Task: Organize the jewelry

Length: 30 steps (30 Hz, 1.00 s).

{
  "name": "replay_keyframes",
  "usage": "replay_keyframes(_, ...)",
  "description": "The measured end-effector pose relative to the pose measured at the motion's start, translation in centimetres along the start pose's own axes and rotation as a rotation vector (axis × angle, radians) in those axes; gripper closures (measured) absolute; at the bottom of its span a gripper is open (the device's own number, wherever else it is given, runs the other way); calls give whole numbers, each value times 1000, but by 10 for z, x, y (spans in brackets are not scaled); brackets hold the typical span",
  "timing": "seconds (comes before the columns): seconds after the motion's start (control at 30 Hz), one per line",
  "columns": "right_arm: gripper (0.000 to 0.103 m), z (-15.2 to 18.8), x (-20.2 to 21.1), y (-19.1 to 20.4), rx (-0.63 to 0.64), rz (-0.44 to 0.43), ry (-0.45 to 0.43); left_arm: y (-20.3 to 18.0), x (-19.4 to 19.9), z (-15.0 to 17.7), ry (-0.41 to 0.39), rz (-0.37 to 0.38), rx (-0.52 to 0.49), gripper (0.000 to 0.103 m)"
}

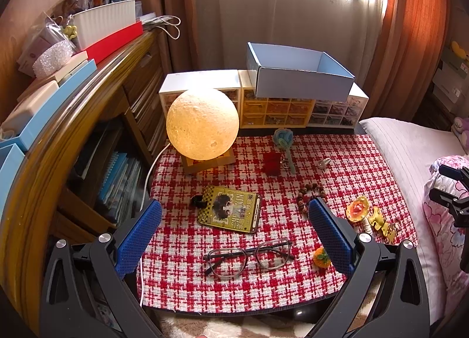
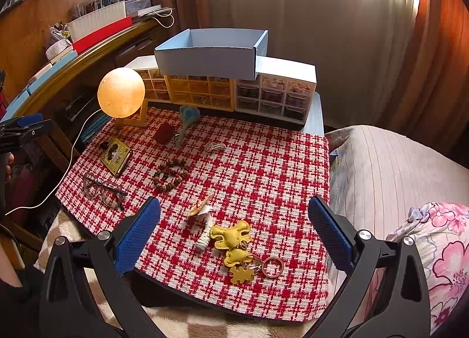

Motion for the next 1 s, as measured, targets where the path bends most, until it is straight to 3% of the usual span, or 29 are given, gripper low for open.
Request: replay_keyframes(1.0, 7, 3, -3, 0, -1, 3, 13, -6, -2, 3, 4, 2, -15, 3)
Point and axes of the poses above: each gripper's, at about its wrist camera, not at the fingertips, and x roughly against the way its jaws point, y to its left, z to its underside, the point moved 8 cm from there along -x, roughly the way its jaws point, and after that the axes turned 6 degrees about -x, right-handed, at the moved point
